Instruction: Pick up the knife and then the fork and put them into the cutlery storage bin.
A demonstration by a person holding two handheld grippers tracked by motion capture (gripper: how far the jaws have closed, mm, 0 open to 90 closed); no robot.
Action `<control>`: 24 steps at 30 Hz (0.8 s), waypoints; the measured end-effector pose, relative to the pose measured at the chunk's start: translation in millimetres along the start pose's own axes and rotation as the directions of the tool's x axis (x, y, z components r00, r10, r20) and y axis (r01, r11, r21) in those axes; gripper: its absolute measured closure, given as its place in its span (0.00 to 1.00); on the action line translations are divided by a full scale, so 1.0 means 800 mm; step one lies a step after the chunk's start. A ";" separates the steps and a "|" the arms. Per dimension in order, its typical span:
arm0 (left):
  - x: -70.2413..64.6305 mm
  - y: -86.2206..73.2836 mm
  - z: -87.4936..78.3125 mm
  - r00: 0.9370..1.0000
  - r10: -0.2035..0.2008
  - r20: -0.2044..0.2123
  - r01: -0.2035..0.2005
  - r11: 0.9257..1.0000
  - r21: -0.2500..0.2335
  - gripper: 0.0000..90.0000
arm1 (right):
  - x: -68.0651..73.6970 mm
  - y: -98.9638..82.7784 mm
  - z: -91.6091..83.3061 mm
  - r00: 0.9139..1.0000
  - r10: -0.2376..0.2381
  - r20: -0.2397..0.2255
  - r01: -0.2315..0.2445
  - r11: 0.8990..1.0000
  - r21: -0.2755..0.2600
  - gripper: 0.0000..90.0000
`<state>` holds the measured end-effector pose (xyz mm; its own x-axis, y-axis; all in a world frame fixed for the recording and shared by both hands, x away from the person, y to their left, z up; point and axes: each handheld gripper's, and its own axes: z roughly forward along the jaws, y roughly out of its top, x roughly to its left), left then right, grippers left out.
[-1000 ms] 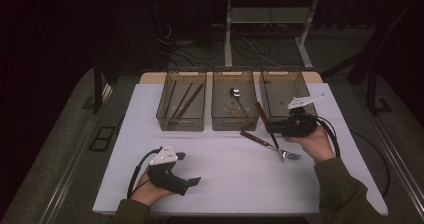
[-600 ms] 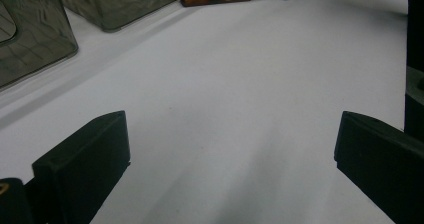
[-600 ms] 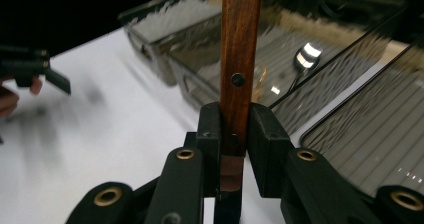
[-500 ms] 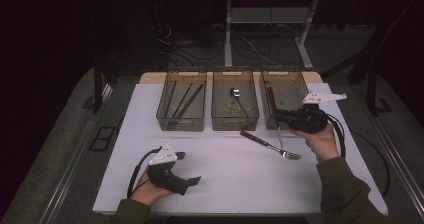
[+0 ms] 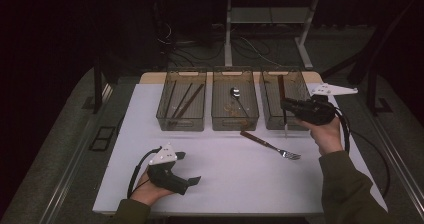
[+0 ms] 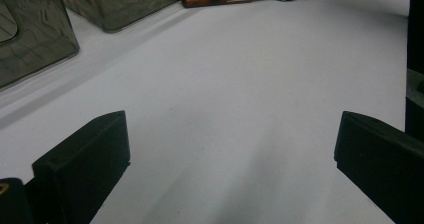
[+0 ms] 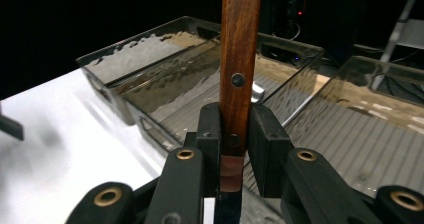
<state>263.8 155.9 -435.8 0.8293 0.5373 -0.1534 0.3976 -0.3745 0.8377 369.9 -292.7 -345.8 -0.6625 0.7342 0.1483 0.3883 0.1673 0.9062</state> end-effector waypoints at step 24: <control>0.011 0.001 0.002 1.000 0.019 -0.001 -0.019 1.000 -0.020 0.00 | -0.054 0.059 -0.007 0.986 0.036 0.162 -0.025 0.997 -0.068 0.85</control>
<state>272.1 158.9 -437.1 0.8364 0.5308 -0.1367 0.3735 -0.3695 0.8509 413.0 -320.2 -307.5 -0.5358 0.8365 0.1151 0.3605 0.1033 0.9270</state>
